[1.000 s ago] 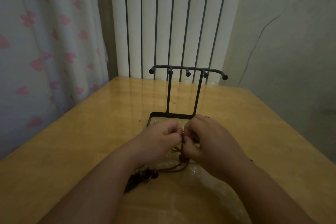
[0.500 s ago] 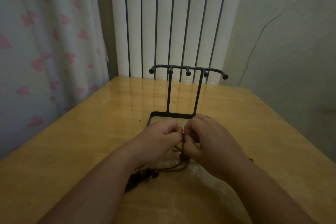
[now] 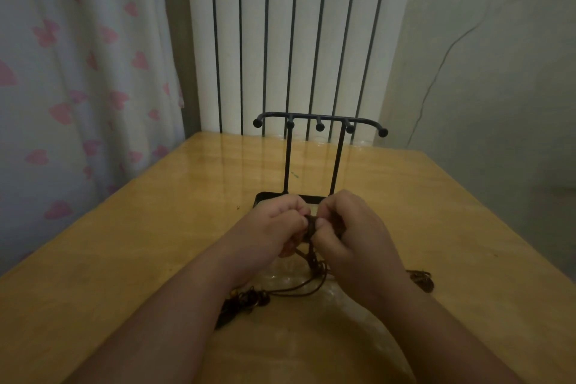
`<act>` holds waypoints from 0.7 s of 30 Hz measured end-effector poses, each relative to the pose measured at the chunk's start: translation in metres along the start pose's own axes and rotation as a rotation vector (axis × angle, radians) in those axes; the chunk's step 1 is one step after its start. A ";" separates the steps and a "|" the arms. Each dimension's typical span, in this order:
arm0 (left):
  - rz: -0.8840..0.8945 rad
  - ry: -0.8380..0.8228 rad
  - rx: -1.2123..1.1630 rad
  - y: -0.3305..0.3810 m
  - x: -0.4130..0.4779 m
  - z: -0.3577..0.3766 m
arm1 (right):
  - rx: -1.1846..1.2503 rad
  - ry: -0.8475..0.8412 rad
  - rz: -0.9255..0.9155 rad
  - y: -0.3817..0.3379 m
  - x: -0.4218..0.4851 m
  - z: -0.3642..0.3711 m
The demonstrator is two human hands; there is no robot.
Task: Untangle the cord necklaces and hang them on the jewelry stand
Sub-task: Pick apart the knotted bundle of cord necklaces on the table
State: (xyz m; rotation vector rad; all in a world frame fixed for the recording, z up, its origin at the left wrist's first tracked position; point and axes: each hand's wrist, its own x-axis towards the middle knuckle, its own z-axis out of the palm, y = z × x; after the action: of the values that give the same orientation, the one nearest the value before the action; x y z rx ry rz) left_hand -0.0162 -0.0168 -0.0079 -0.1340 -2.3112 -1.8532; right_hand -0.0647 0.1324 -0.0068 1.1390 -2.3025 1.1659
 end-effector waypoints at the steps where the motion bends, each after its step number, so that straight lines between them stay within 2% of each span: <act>1: 0.001 0.018 0.001 0.000 0.000 0.000 | 0.042 0.007 0.021 0.000 0.000 0.000; 6: 0.011 0.099 0.144 -0.002 0.001 -0.004 | -0.014 0.041 -0.010 0.005 0.001 -0.005; 11: 0.013 0.066 0.198 -0.002 0.000 -0.004 | -0.183 -0.057 -0.064 0.008 0.003 -0.007; 16: -0.018 0.042 0.158 0.001 0.000 0.000 | -0.275 -0.072 -0.076 0.006 0.004 -0.006; 21: -0.006 0.046 0.103 0.004 -0.002 0.000 | 0.075 0.003 0.100 -0.001 0.000 0.000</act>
State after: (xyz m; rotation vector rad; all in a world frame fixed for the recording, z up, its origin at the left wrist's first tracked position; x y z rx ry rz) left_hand -0.0139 -0.0161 -0.0040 -0.0702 -2.3724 -1.7169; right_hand -0.0638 0.1321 -0.0057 1.0571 -2.3554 1.2987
